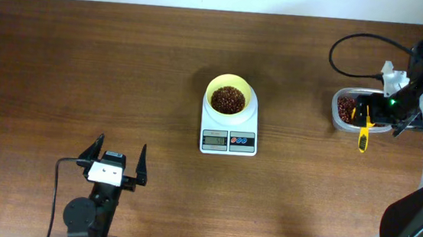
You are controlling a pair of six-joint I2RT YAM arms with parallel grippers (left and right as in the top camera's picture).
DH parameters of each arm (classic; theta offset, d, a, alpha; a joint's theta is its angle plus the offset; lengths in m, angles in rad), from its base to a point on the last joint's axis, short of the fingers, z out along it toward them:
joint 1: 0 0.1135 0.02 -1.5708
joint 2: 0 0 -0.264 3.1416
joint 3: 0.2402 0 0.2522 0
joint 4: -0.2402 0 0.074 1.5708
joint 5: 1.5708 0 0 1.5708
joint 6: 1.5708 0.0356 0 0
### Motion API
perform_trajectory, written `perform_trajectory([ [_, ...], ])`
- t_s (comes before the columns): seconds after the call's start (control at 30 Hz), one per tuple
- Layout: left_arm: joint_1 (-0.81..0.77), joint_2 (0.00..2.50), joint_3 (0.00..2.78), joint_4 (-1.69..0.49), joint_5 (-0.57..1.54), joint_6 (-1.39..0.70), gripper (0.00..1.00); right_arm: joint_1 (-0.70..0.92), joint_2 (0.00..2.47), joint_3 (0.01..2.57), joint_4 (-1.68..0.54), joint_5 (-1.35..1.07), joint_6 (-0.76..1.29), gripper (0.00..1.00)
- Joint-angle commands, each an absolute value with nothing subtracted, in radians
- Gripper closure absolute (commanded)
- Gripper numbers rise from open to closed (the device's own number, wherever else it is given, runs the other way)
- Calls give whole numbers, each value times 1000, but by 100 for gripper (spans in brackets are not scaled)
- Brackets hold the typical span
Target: Scoop item into bowl and weigh 50g on scale
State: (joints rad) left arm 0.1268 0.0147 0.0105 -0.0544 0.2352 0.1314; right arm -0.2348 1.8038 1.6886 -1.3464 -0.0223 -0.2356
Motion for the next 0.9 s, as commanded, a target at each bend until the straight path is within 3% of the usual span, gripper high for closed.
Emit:
perform_trajectory([
  [0.0,134,6,9,-62,237,145,1,-230,1804,1706,-1346,-14,-236,1],
  [0.37,134,6,9,-62,237,145,1,-229,1787,1706,-1293,-30,-236,1],
  [0.67,134,6,9,-62,237,145,1,-222,1628,1681,-1166,-155,-231,1],
  [0.87,134,6,9,-62,237,145,1,-153,1391,1359,-797,-218,-228,1],
])
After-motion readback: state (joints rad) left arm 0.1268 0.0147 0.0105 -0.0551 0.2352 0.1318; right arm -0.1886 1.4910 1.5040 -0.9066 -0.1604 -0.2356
